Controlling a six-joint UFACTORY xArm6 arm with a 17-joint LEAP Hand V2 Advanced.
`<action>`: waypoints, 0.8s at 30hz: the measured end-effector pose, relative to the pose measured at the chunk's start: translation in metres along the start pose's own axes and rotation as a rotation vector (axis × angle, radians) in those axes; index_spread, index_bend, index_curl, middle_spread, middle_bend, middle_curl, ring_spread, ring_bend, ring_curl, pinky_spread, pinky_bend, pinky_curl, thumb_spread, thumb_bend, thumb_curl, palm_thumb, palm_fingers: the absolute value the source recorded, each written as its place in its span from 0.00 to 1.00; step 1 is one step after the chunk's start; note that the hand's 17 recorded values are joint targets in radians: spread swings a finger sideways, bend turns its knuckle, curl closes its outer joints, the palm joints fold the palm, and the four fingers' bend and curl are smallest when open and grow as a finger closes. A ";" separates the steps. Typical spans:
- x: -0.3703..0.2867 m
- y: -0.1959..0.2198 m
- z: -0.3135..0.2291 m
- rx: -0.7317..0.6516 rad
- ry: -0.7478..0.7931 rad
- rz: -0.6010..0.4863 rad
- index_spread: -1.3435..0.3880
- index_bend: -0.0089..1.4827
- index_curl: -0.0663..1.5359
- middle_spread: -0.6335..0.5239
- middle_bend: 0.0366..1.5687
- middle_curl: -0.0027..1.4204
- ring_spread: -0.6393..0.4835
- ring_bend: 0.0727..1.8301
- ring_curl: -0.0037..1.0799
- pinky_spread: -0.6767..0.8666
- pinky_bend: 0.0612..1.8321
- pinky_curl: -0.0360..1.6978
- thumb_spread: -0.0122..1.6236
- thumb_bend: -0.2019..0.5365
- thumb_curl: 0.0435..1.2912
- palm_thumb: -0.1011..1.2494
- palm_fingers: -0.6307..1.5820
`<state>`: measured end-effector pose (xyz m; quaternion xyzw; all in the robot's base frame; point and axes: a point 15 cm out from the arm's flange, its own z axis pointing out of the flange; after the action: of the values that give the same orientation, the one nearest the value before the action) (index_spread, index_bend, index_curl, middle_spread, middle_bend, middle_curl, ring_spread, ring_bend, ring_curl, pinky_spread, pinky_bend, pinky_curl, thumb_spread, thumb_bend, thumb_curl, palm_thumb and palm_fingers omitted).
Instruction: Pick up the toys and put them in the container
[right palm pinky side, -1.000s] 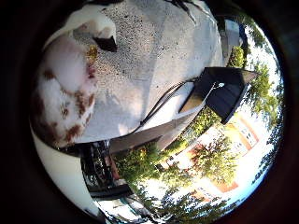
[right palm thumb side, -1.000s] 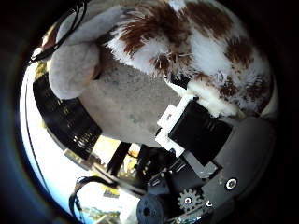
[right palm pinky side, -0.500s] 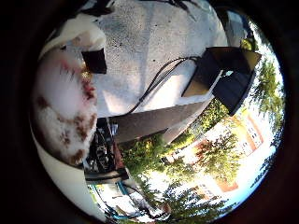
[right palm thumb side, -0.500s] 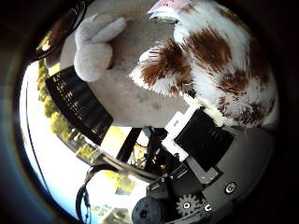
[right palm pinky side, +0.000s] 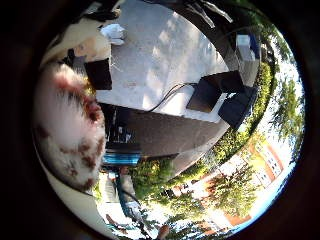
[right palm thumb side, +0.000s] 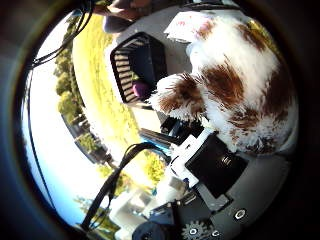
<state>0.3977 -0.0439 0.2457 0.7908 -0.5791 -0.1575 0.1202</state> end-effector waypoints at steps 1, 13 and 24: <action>-0.025 -0.002 -0.004 0.011 0.002 -0.043 0.26 0.78 0.03 0.28 0.71 0.88 0.45 0.81 0.81 0.54 0.83 0.55 0.72 0.26 0.57 0.79 0.63; -0.227 -0.040 0.010 0.018 0.062 -0.264 0.25 0.80 0.03 0.29 0.73 0.88 0.47 0.83 0.80 0.54 0.82 0.56 0.73 0.23 0.55 0.71 0.58; -0.269 -0.136 0.083 -0.081 0.098 -0.284 0.56 0.65 0.06 0.45 0.32 0.59 0.70 0.52 0.54 0.63 0.51 0.45 0.73 0.23 0.43 0.65 0.19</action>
<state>0.4096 0.2530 0.1486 0.8659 -0.4482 -0.1574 0.1568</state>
